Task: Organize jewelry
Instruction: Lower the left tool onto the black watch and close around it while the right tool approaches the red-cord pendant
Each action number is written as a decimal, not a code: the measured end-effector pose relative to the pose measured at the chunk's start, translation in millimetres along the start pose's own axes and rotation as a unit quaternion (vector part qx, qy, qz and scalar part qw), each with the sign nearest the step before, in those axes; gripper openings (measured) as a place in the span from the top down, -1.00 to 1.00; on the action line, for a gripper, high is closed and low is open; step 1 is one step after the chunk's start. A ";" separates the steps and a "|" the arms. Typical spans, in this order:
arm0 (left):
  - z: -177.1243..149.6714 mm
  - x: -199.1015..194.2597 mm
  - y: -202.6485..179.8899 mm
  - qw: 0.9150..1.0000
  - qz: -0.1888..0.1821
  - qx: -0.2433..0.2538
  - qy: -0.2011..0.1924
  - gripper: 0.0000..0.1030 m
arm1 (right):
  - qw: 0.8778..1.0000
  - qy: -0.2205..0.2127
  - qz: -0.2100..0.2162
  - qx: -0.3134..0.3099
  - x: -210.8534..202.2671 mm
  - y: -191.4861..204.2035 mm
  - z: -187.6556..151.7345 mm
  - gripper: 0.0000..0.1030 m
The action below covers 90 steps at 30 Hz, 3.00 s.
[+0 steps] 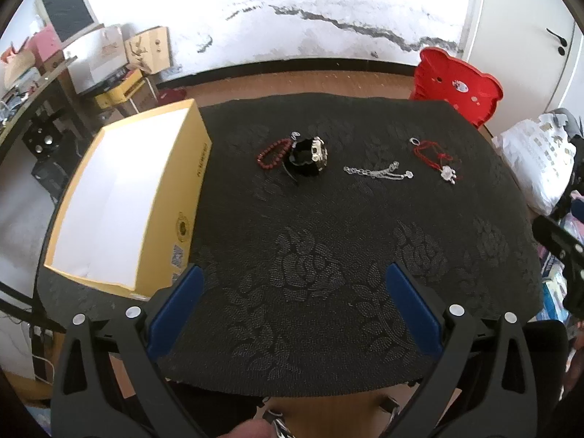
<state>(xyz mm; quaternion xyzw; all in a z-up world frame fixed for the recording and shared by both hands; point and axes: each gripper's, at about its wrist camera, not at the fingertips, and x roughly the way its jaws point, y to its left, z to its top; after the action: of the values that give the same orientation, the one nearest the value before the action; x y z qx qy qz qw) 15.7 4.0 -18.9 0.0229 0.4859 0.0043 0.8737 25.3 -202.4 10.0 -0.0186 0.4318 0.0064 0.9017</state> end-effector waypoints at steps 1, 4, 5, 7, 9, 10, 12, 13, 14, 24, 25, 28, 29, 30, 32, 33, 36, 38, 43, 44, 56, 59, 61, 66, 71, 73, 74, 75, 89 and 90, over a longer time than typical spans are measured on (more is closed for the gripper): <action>2.0 2.1 1.9 1.000 -0.002 -0.004 0.002 -0.89 | 1.000 -0.001 0.004 0.003 2.8 -1.8 2.4 -0.88; 10.1 11.4 10.6 1.000 -0.007 -0.022 0.006 -0.89 | 1.000 0.001 0.008 0.006 14.8 -5.2 9.2 -0.88; 12.0 14.6 11.0 1.000 -0.005 -0.023 0.006 -0.89 | 1.000 0.001 0.008 0.005 18.8 -5.7 10.4 -0.88; 19.0 24.8 11.4 1.000 0.002 -0.022 0.005 -0.89 | 1.000 0.007 0.009 0.004 31.8 -7.6 13.0 -0.88; 26.3 36.5 10.5 1.000 0.005 -0.021 0.005 -0.89 | 1.000 0.014 0.011 0.007 45.4 -10.3 14.4 -0.88; 30.9 44.0 9.1 1.000 0.001 -0.021 0.008 -0.89 | 1.000 0.018 0.013 0.009 54.0 -13.1 16.2 -0.88; 39.4 57.2 5.7 1.000 -0.011 -0.021 0.016 -0.89 | 1.000 0.025 0.013 0.011 70.3 -19.2 19.2 -0.88; 43.8 63.9 4.2 0.999 -0.017 -0.024 0.020 -0.89 | 1.000 0.025 0.013 0.012 75.1 -21.3 19.8 -0.88; 47.7 70.0 3.9 0.999 -0.023 -0.027 0.021 -0.89 | 1.000 0.025 0.012 0.012 80.1 -22.8 20.9 -0.88; 88.1 136.2 -6.2 0.998 -0.036 -0.054 0.028 -0.89 | 0.999 0.035 0.008 0.011 147.0 -39.7 36.8 -0.88; 90.5 143.1 -9.8 0.998 -0.035 -0.048 0.029 -0.89 | 0.999 0.038 0.009 0.012 151.9 -41.1 38.8 -0.88; 94.4 160.9 -19.2 0.998 -0.033 -0.036 0.031 -0.89 | 0.999 0.051 0.006 0.009 174.3 -43.2 43.1 -0.88; 94.9 167.3 -22.3 0.999 -0.030 -0.032 0.031 -0.89 | 0.999 0.053 0.004 0.008 180.0 -43.7 43.5 -0.88; 95.4 171.5 -23.7 0.999 -0.028 -0.029 0.032 -0.89 | 0.998 0.055 0.003 0.009 186.2 -45.1 44.3 -0.88; 96.9 180.8 -28.0 0.999 -0.026 -0.022 0.033 -0.89 | 0.998 0.059 0.002 0.013 195.3 -48.2 44.5 -0.88; 97.4 184.5 -28.0 0.999 -0.026 -0.021 0.030 -0.89 | 0.998 0.063 0.003 0.014 201.3 -49.1 44.6 -0.88; 99.6 191.0 -22.2 1.000 -0.012 -0.011 0.019 -0.89 | 0.998 0.065 0.001 0.009 211.5 -47.5 45.6 -0.88; 103.6 197.9 -14.5 1.000 -0.005 -0.008 0.018 -0.89 | 0.998 0.062 0.002 0.012 215.8 -47.7 45.3 -0.88; 111.8 207.0 -7.6 0.999 -0.026 -0.030 0.026 -0.89 | 0.997 0.072 0.008 0.014 227.9 -48.4 43.5 -0.88; 110.2 206.2 -9.7 0.999 -0.028 -0.029 0.021 -0.89 | 0.997 0.070 0.010 0.014 228.1 -49.1 43.5 -0.88; 121.5 219.1 -48.0 0.999 -0.042 -0.026 0.018 -0.89 | 0.997 0.074 -0.001 0.006 242.3 -58.7 42.2 -0.88; 109.4 221.1 -52.3 0.999 -0.013 -0.023 0.019 -0.89 | 0.997 0.078 0.001 0.012 245.7 -67.0 40.3 -0.88; 101.8 229.3 -50.7 0.999 0.005 -0.026 0.035 -0.89 | 0.997 0.078 0.000 0.018 246.9 -70.9 41.2 -0.88; 98.8 240.2 -52.0 0.998 0.023 -0.039 0.045 -0.89 | 0.997 0.072 0.002 0.014 246.1 -70.2 42.1 -0.88; 100.7 245.8 -60.2 0.998 0.018 -0.038 0.044 -0.89 | 0.998 0.065 0.011 0.011 244.6 -68.2 40.9 -0.88; 101.6 247.2 -56.8 0.998 0.016 -0.046 0.045 -0.89 | 0.998 0.067 0.012 0.011 245.4 -65.9 41.1 -0.88; 102.3 247.3 -55.5 0.998 0.019 -0.044 0.046 -0.89 | 0.998 0.068 0.011 0.008 246.0 -63.5 41.5 -0.88; 103.6 247.9 -55.5 0.998 0.017 -0.042 0.047 -0.89 | 0.998 0.069 0.010 0.006 246.9 -61.6 41.9 -0.88; 114.7 247.6 -39.4 0.998 0.021 -0.035 0.039 -0.50 | 0.997 0.071 0.017 -0.012 255.7 -47.8 56.7 -0.88; 114.9 247.6 -37.3 0.998 0.020 -0.037 0.038 -0.45 | 0.997 0.078 0.018 -0.007 258.6 -50.7 54.9 -0.88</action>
<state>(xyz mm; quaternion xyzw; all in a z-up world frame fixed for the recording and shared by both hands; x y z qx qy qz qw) 243.4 -30.0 -170.2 0.0008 0.5180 0.0408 0.8544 231.6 -252.1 -155.7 -0.0175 0.5012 0.0238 0.8648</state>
